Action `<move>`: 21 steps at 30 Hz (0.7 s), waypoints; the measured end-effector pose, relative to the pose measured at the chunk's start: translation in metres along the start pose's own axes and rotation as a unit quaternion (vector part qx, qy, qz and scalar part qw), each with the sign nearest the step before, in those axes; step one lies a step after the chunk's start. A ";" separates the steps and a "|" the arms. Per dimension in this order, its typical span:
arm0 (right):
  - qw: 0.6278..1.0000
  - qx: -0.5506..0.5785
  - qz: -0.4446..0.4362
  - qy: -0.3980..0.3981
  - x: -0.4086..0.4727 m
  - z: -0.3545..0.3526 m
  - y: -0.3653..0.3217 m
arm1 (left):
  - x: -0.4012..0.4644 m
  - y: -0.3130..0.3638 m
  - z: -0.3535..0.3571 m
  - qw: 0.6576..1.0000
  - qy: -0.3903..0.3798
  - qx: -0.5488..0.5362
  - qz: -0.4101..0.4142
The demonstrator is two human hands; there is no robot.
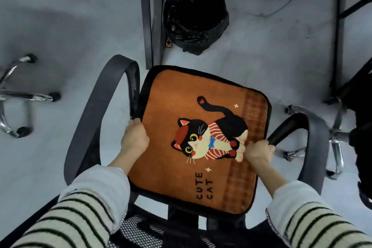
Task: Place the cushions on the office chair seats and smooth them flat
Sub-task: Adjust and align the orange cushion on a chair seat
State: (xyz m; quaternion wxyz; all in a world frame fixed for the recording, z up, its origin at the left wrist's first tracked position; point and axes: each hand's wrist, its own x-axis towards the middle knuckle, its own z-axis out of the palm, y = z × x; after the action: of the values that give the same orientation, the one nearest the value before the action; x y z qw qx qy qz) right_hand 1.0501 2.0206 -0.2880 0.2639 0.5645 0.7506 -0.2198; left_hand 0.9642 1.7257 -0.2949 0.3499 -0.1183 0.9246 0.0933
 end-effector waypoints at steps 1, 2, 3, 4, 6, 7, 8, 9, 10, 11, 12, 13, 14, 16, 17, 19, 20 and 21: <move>1.000 0.008 -0.003 0.017 -0.002 -0.001 -0.002 | -0.001 -0.003 -0.002 1.000 0.015 0.003 -0.014; 0.999 0.019 -0.004 0.028 -0.005 -0.002 -0.005 | -0.003 -0.005 -0.005 0.999 0.014 0.015 -0.032; 0.999 0.032 -0.007 0.036 -0.007 -0.005 -0.010 | -0.005 -0.007 -0.007 0.998 -0.003 0.029 -0.050; 0.998 0.040 -0.011 0.043 -0.011 -0.008 -0.017 | -0.007 -0.009 -0.008 0.997 -0.032 0.039 -0.066; 0.996 0.056 -0.041 0.055 -0.016 -0.014 -0.034 | -0.013 -0.006 -0.009 0.991 -0.091 0.035 -0.091; 0.993 0.063 -0.073 0.064 -0.020 -0.019 -0.043 | -0.017 -0.002 -0.009 0.989 -0.112 0.023 -0.099; 0.989 0.058 -0.116 0.074 -0.023 -0.023 -0.053 | -0.020 0.002 -0.007 0.986 -0.127 0.007 -0.106; 0.981 0.045 -0.165 0.087 -0.026 -0.028 -0.064 | -0.025 0.006 -0.005 0.983 -0.142 -0.013 -0.112; 0.971 0.027 -0.213 0.101 -0.028 -0.034 -0.073 | -0.031 0.010 -0.002 0.978 -0.165 -0.041 -0.119; 0.959 0.008 -0.260 0.116 -0.029 -0.038 -0.081 | -0.038 0.015 0.003 0.969 -0.194 -0.075 -0.130; 0.945 -0.007 -0.303 0.124 -0.030 -0.042 -0.089 | -0.045 0.019 0.007 0.957 -0.229 -0.103 -0.146; 0.932 -0.015 -0.340 0.125 -0.030 -0.044 -0.094 | -0.052 0.024 0.013 0.944 -0.266 -0.116 -0.158; 0.919 -0.020 -0.373 0.125 -0.031 -0.045 -0.099 | -0.058 0.027 0.017 0.934 -0.300 -0.111 -0.162; 0.904 -0.025 -0.408 0.125 -0.031 -0.043 -0.100 | -0.061 0.034 0.022 0.936 -0.325 -0.046 -0.130; 0.903 -0.027 -0.410 0.129 -0.031 -0.040 -0.095 | -0.059 0.038 0.021 0.945 -0.310 -0.016 -0.104; 0.913 -0.017 -0.385 0.131 -0.029 -0.032 -0.077 | -0.047 0.044 0.013 0.972 -0.232 0.013 -0.040; 0.924 -0.006 -0.362 0.120 -0.031 -0.027 -0.065 | -0.040 0.046 0.007 0.985 -0.169 0.026 -0.010; 0.938 0.003 -0.330 0.103 -0.033 -0.022 -0.053 | -0.032 0.047 -0.002 0.994 -0.098 0.036 0.019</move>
State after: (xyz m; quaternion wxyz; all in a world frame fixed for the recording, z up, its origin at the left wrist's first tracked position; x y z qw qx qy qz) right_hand 1.0030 1.9960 -0.2484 0.0958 0.3059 0.9169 -0.2376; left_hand 0.9727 1.7753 -0.2680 0.4411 -0.0785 0.8906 0.0775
